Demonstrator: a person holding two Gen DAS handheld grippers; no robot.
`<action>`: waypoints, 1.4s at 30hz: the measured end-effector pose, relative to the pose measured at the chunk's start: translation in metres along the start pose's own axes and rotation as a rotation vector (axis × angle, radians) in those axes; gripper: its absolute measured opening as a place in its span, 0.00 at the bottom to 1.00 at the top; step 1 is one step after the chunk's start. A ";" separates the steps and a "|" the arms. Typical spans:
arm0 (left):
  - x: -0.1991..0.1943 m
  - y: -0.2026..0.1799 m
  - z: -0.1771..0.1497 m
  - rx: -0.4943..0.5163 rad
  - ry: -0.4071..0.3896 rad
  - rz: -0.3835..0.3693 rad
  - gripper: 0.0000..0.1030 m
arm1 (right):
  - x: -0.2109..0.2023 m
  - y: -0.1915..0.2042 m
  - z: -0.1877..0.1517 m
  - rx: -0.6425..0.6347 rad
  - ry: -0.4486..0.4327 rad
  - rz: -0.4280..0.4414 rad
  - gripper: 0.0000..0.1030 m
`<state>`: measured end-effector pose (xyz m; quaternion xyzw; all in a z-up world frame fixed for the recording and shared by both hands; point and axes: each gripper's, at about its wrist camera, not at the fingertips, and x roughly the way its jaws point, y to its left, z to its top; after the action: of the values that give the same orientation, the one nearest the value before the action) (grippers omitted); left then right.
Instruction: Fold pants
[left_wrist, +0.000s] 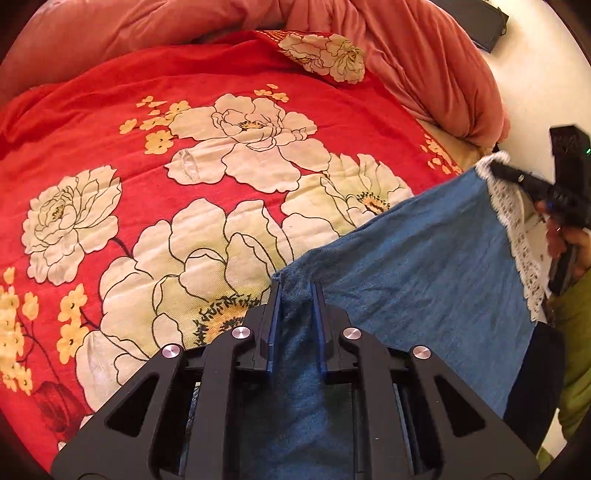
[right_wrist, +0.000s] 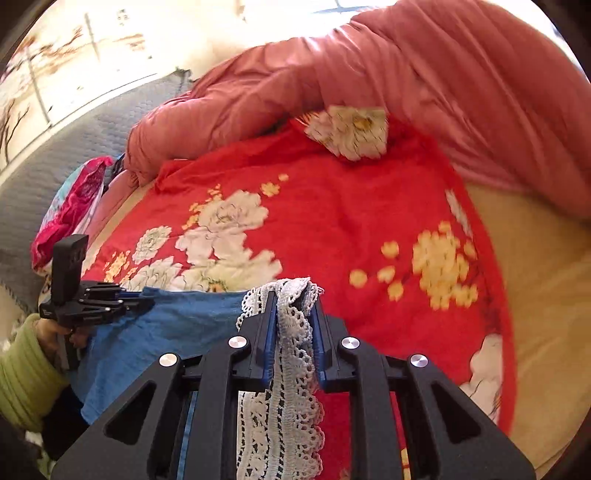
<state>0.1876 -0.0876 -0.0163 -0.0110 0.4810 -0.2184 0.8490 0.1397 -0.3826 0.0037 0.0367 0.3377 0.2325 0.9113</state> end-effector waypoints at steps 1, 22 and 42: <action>0.001 -0.001 0.000 0.005 -0.002 0.012 0.09 | 0.003 0.002 0.005 -0.022 0.008 -0.032 0.15; -0.017 -0.004 0.001 0.012 -0.059 0.055 0.13 | -0.012 -0.013 -0.026 0.089 0.034 -0.109 0.42; -0.140 0.007 -0.121 -0.236 -0.216 0.279 0.17 | -0.055 0.000 -0.138 0.235 0.116 -0.019 0.51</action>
<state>0.0287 -0.0044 0.0303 -0.0672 0.4063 -0.0385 0.9105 0.0159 -0.4196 -0.0695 0.1266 0.4150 0.1845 0.8819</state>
